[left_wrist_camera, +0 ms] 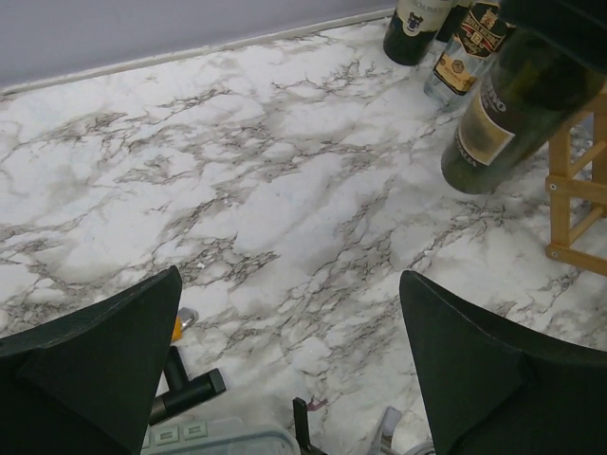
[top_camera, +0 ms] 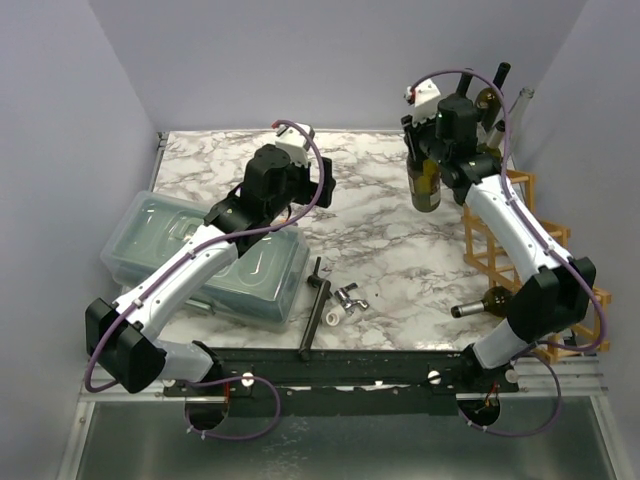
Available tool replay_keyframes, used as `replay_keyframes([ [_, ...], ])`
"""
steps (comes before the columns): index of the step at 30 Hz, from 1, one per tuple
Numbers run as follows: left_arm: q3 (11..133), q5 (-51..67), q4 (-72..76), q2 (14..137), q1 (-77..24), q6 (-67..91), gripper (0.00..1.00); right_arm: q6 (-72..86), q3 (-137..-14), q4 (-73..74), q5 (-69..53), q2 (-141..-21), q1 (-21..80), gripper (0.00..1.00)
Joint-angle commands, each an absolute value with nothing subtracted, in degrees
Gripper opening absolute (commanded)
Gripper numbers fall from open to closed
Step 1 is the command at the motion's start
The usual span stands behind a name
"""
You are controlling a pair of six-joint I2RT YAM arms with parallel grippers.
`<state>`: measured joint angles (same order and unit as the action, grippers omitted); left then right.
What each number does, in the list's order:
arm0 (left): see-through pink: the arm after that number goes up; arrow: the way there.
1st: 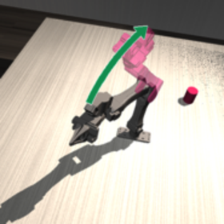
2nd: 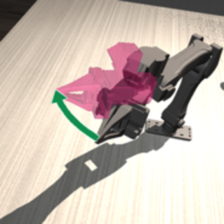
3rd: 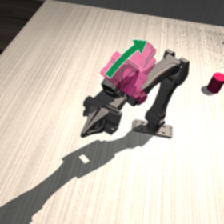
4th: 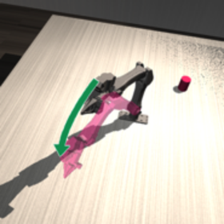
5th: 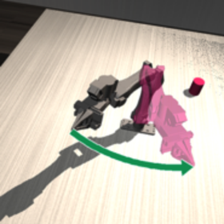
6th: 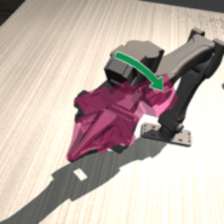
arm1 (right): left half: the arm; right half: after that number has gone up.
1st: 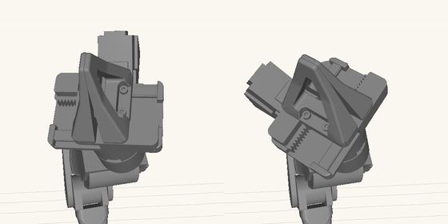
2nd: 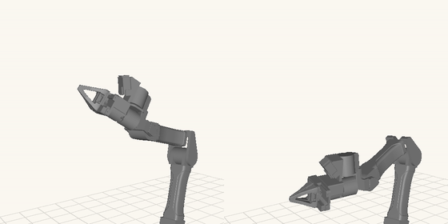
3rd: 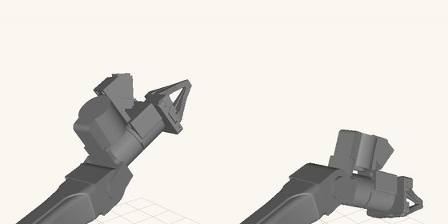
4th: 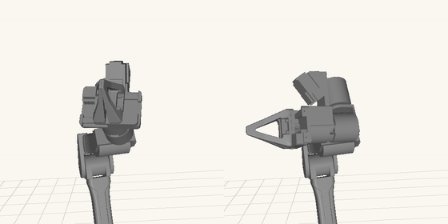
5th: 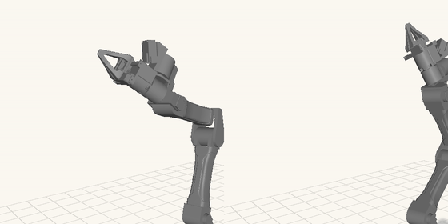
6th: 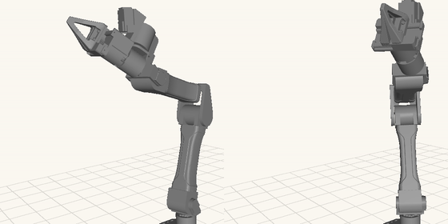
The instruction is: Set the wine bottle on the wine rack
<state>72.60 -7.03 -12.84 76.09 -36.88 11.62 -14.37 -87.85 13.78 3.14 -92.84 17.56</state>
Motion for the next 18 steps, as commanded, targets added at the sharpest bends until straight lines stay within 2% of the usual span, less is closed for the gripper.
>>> replay_keyframes([
  [1,73.0,-10.3,-14.0,76.2,-35.5,15.1,0.98,-25.9,-89.3,21.1,-4.6,-86.0,21.4,0.01],
  [7,73.6,-14.0,-15.7,75.1,-35.4,15.6,0.98,-39.5,-83.4,31.7,-15.7,-77.0,25.8,0.01],
  [11,73.4,-16.0,-16.1,75.3,-35.4,17.1,0.98,-46.9,-79.9,38.2,-12.5,-74.6,29.4,0.01],
  [18,73.7,-15.6,-16.7,76.7,-35.3,18.2,0.98,-50.0,-79.7,45.7,-5.2,-75.6,35.1,0.01],
])
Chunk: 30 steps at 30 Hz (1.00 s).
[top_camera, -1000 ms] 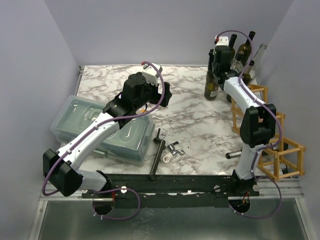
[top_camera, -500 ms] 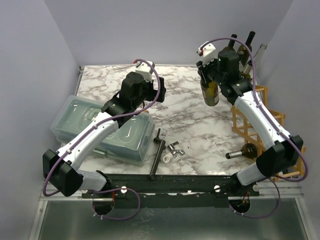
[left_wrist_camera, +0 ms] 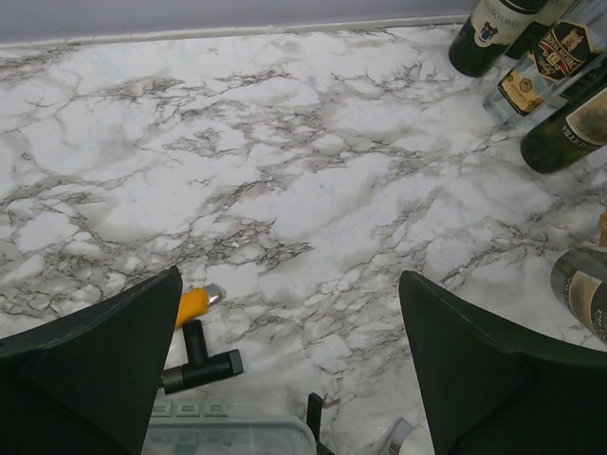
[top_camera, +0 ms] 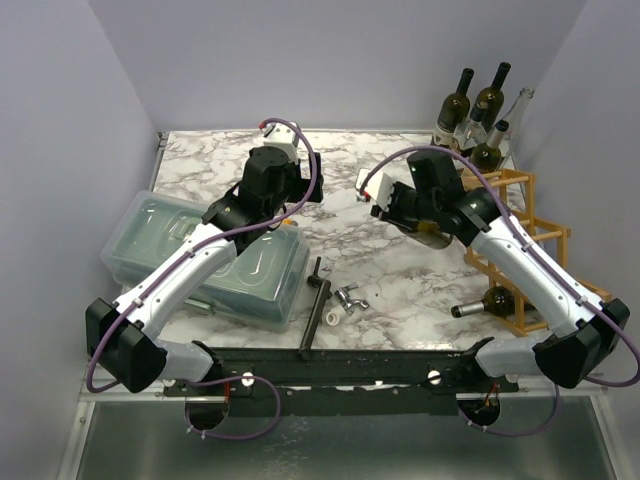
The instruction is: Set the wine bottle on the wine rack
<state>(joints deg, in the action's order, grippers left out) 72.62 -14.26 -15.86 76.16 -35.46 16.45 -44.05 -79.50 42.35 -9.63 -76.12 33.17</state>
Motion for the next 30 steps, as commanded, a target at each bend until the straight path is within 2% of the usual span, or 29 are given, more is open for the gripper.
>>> replay_keyframes([
  [1,73.7,-15.2,-16.7,76.5,-35.3,18.3,0.97,-50.7,-79.4,46.6,-5.2,-75.9,35.6,0.01],
  [13,74.3,-19.4,-17.3,76.7,-34.9,15.7,0.97,-58.2,-73.6,47.9,6.0,-78.1,41.1,0.01],
  [21,74.7,-17.5,-17.7,77.5,-34.8,16.2,0.97,-58.0,-72.4,49.0,12.5,-80.7,43.5,0.01],
  [30,74.8,-18.4,-18.0,77.3,-34.7,15.5,0.97,-53.8,-72.5,49.8,14.2,-82.2,44.8,0.01],
])
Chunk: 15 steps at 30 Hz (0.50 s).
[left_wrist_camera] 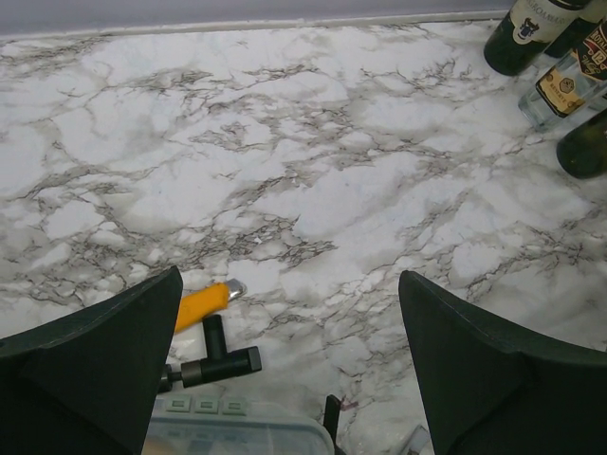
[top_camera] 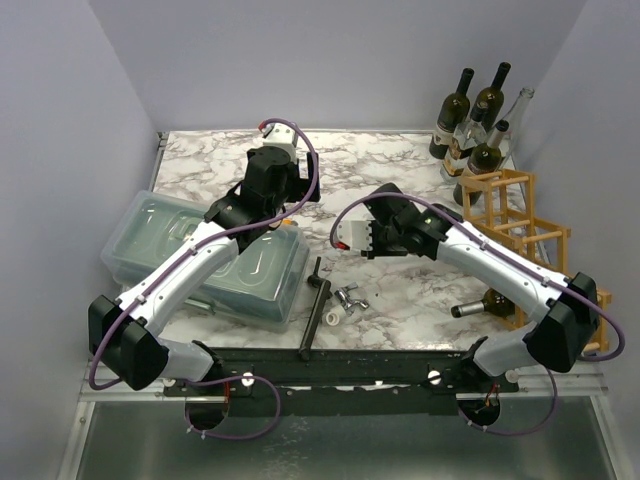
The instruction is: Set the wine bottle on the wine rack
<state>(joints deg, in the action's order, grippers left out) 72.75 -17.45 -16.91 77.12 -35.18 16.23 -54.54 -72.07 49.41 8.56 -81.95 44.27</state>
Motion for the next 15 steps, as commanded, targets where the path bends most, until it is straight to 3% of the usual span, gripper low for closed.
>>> replay_keyframes([
  [1,74.8,-18.4,-17.9,77.3,-34.7,15.5,0.97,-53.4,-72.4,50.3,13.8,-82.2,44.8,0.01],
  [15,75.1,-16.5,-18.2,78.7,-34.5,16.3,0.97,-54.0,-67.6,49.4,18.3,-81.7,44.8,0.01],
])
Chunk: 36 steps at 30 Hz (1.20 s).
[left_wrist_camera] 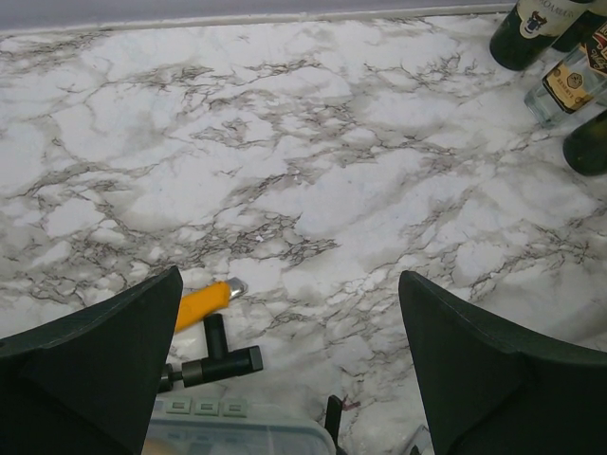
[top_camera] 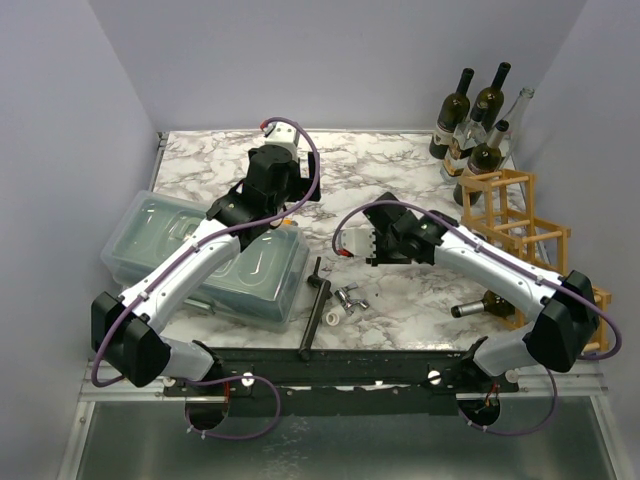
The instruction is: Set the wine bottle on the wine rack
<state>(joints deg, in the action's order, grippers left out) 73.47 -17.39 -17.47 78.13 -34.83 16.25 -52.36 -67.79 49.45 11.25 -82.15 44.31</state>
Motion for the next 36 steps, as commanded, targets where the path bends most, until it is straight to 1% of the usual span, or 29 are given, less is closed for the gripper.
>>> replay_keyframes([
  [1,75.1,-16.6,-18.2,78.7,-34.5,16.3,0.97,-54.1,-67.2,49.4,18.8,-81.9,44.8,0.01],
  [11,75.1,-16.5,-18.3,78.4,-34.5,16.5,0.97,-55.8,-64.5,47.8,23.6,-83.4,44.8,0.01],
  [23,75.0,-16.9,-18.3,76.9,-34.5,16.4,0.97,-56.3,-60.4,45.0,28.1,-87.8,44.7,0.01],
  [36,75.1,-17.1,-18.3,76.4,-34.5,16.3,0.97,-62.1,-53.8,39.8,28.9,-84.6,40.4,0.01],
])
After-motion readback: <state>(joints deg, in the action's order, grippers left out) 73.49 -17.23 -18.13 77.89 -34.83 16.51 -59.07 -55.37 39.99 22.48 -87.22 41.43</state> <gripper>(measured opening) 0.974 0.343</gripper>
